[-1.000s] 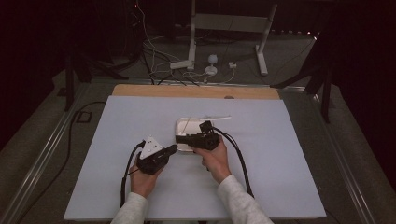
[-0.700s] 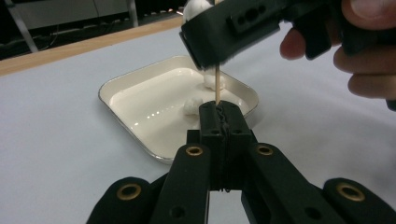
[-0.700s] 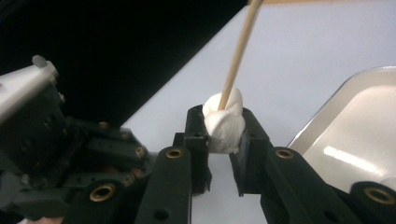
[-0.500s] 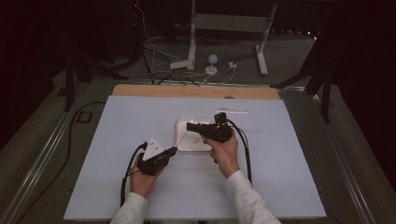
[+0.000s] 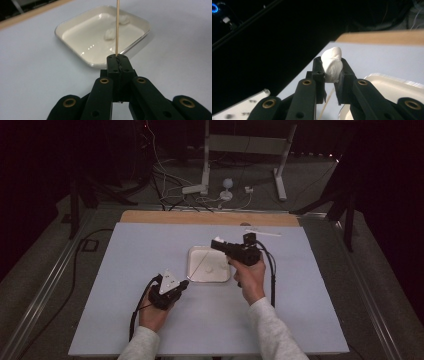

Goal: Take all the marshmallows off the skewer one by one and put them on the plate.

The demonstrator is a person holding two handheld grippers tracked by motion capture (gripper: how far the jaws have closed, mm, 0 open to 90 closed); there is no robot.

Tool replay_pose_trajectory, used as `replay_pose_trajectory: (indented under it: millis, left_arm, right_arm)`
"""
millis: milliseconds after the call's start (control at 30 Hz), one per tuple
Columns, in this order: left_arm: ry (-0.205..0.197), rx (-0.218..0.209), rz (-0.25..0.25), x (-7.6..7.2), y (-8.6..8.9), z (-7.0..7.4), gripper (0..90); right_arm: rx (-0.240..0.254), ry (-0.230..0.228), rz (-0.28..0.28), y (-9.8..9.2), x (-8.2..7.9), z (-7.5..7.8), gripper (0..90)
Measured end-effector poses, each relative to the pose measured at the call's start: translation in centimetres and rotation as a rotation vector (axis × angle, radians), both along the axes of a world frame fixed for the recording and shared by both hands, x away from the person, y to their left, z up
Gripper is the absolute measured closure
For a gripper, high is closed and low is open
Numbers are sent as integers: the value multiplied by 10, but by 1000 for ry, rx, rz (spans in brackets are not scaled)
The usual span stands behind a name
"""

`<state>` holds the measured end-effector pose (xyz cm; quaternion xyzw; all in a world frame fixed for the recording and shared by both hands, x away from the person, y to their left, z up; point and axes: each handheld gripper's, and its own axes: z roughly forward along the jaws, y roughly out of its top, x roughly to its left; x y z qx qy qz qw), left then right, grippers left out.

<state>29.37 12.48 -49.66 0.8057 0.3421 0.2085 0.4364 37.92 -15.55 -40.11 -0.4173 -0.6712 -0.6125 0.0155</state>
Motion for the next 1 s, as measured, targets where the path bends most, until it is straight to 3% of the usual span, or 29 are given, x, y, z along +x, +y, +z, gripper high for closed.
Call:
replay_pose_trajectory:
  millis: [133, 333, 667, 1000]
  left_arm:
    - [-8, -42, 5, 0, 2, 5, 900]
    - [-3, -63, 7, 0, 2, 6, 900]
    - [2, -96, 17, 1, 6, 7, 900]
    - [12, -127, 16, 2, 7, 7, 900]
  right_arm:
    - [-66, -28, 6, -7, -2, 11, 799]
    - [-109, -27, 10, -4, -2, 4, 795]
    - [-134, -16, 2, -4, 2, -3, 792]
    - [-192, -18, -12, -2, 6, -8, 788]
